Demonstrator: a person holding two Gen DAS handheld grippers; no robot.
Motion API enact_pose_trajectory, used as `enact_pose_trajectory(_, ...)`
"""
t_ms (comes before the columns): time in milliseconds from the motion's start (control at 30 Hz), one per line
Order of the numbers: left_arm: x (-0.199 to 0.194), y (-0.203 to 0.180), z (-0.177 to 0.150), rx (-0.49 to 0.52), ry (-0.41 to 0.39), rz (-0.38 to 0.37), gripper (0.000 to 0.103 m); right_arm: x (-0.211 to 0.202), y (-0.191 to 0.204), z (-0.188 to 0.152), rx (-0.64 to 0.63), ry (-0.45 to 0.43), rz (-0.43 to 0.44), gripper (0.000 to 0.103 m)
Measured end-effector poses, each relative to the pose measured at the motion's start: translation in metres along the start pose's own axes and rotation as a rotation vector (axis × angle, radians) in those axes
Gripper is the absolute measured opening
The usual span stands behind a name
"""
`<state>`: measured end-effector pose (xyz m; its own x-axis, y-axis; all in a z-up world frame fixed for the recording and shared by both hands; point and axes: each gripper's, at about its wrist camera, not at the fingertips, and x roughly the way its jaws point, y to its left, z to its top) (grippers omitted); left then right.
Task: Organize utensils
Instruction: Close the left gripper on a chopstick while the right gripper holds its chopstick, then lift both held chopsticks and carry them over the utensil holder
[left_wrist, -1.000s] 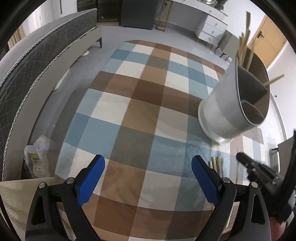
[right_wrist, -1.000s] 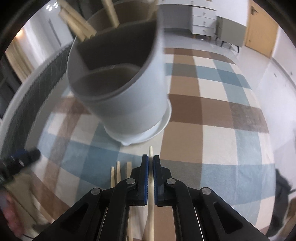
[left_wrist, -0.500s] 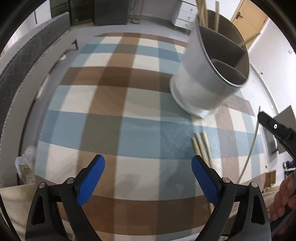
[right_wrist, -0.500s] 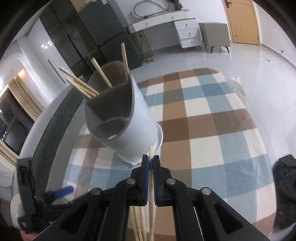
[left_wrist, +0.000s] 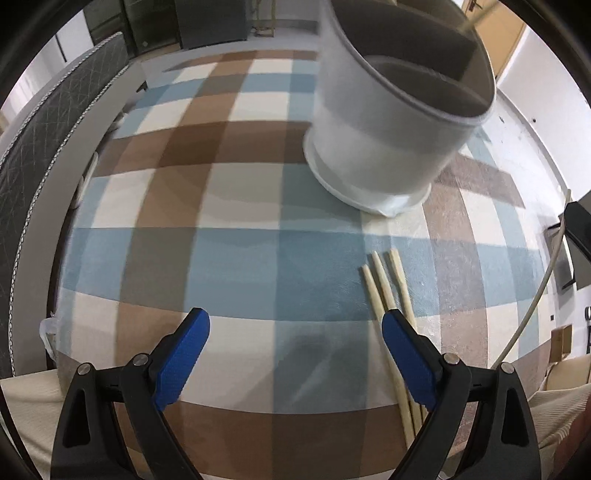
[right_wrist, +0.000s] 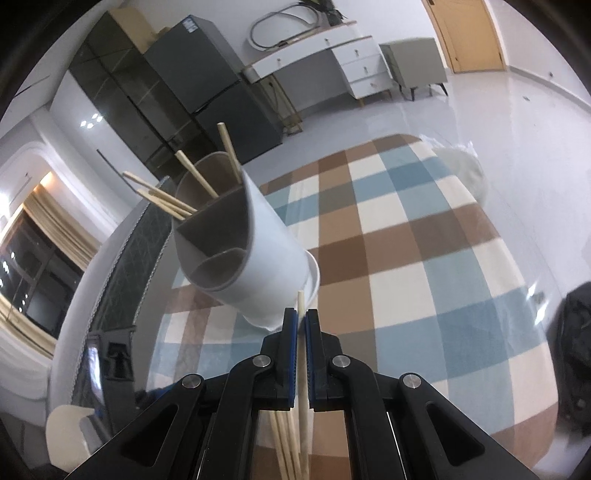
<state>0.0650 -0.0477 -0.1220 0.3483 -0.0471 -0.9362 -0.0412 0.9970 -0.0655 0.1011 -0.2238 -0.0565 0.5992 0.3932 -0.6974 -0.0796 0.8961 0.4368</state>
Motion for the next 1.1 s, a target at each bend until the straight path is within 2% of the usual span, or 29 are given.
enact_pose_trajectory(367,0.023,-0.016,-0.007,0.029,0.079,0.071,0.091,-0.011,-0.006,0.004,0.02,-0.025,0.009,0.003)
enact_pose_trajectory(533,0.024,-0.01,-0.005,-0.005,0.089,0.058,0.088,-0.01,-0.007,0.005,0.032,-0.021,0.011,0.003)
enact_pose_trajectory(733,0.023,-0.01,0.003,-0.009,0.095,0.058,0.063,-0.011,-0.005,0.005,0.027,-0.018,0.02,0.004)
enact_pose_trajectory(800,0.023,-0.015,0.006,-0.003,0.103,0.056,0.046,-0.01,-0.006,0.004,0.031,-0.011,0.017,0.004)
enact_pose_trajectory(833,0.023,-0.019,0.008,0.007,0.107,0.054,0.041,-0.01,-0.007,0.004,0.033,-0.011,0.017,0.004)
enact_pose_trajectory(900,0.023,-0.025,0.012,0.024,0.114,0.045,0.021,-0.011,-0.009,0.004,0.041,-0.014,0.014,0.004)
enact_pose_trajectory(933,0.024,-0.028,0.015,0.031,0.118,0.039,0.017,-0.012,-0.009,0.005,0.044,-0.015,0.015,0.004)
enact_pose_trajectory(967,0.025,-0.031,0.018,0.035,0.118,0.033,0.005,-0.012,-0.01,0.005,0.044,-0.015,0.016,0.004)
enact_pose_trajectory(1100,0.03,-0.034,0.029,0.028,0.094,-0.009,0.001,-0.012,-0.012,0.004,0.048,-0.01,0.007,0.004)
